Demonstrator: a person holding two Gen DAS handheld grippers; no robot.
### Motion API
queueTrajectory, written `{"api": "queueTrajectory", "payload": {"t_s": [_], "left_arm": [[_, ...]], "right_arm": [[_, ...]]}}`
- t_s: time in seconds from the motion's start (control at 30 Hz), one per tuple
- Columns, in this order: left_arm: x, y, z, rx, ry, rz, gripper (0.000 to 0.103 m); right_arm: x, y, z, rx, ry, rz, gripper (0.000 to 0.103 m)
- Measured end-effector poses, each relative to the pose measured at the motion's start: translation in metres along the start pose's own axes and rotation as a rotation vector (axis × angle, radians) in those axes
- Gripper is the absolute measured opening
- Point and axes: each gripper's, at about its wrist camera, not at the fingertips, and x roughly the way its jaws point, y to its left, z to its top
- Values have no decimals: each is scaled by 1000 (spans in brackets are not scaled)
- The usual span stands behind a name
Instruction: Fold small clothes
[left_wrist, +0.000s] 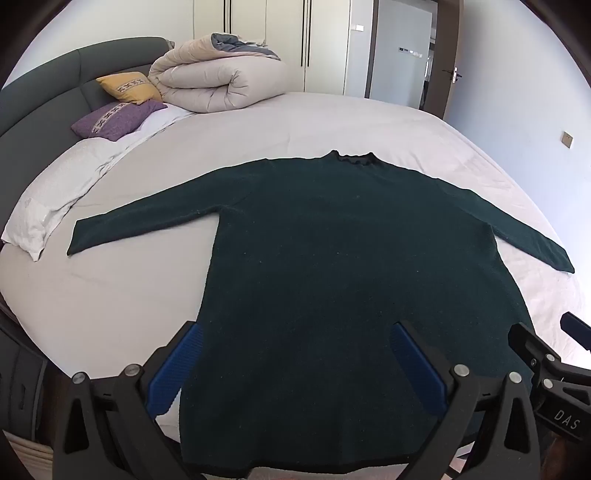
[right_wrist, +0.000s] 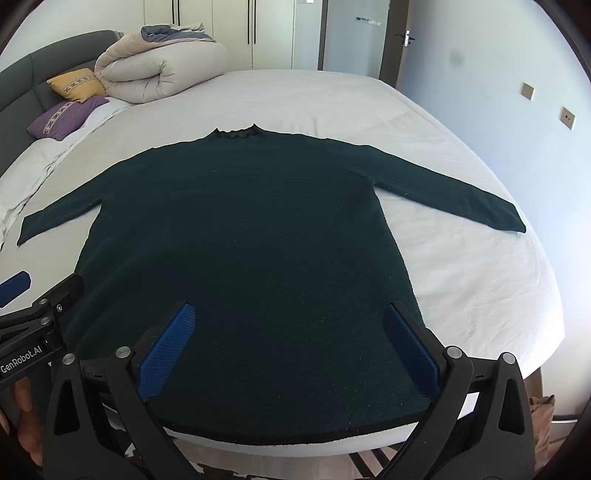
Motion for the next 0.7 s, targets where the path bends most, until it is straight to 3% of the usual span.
{"api": "queueTrajectory", "payload": {"t_s": [0.7], "left_arm": [[7,4,-5,9,5,6,103]], "right_arm": [[-2,1,0,-16,3,-12,103]]}}
